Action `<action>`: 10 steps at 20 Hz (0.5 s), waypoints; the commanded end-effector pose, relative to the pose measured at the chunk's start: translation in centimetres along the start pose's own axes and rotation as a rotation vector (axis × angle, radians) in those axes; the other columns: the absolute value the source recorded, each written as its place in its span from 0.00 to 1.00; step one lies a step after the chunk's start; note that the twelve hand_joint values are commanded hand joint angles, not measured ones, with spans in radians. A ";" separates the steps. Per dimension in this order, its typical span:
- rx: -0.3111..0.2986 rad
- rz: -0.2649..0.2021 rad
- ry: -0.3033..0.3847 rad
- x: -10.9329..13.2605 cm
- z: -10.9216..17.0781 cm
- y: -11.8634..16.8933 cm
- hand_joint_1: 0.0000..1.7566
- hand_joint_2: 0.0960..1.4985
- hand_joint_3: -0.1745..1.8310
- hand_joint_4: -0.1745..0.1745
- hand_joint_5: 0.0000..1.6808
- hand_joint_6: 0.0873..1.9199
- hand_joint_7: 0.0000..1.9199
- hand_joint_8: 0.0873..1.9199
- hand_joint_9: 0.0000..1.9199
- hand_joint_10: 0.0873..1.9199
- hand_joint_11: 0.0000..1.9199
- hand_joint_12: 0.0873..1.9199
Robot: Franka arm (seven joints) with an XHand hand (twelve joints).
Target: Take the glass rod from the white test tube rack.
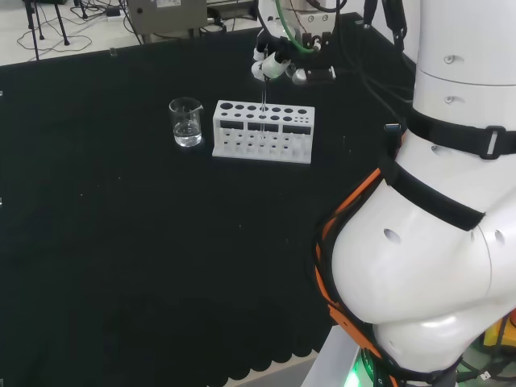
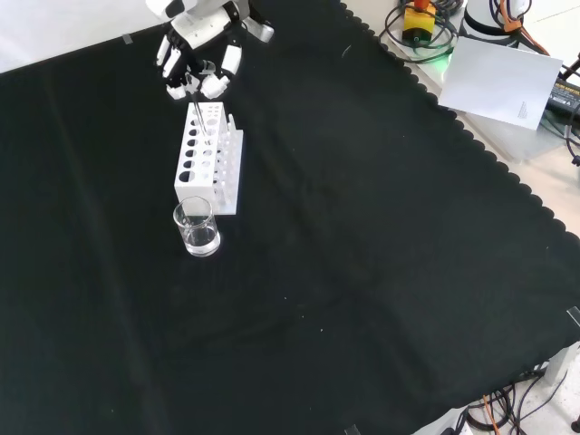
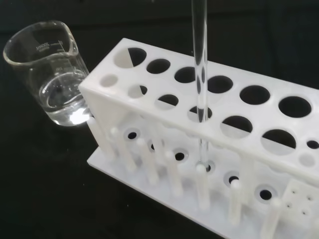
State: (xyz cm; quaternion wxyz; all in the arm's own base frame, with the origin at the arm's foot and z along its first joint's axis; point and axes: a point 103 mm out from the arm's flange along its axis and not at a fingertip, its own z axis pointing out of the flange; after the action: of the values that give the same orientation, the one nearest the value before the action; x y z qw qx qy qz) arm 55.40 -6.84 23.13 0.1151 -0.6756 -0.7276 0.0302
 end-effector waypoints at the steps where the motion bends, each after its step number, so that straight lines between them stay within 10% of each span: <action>1: -0.034 -0.014 -0.016 0.9 -0.3 0.0 0.55 0.54 0.41 0.00 0.38 0.46 0.57 0.48 0.86 0.41 0.40 0.64; 5: -0.052 -0.014 -0.017 1.2 -0.5 0.1 0.59 0.53 0.44 0.00 0.44 0.46 0.60 0.47 0.87 0.40 0.45 0.62; 10: -0.088 -0.010 -0.039 1.8 -1.2 0.1 0.69 0.69 0.17 0.00 0.54 0.55 0.56 0.51 0.89 0.40 0.53 0.58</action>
State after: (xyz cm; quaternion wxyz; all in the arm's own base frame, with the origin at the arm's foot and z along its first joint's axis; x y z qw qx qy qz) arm 55.51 -5.62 23.90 0.0864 -0.6736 -0.7339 0.0158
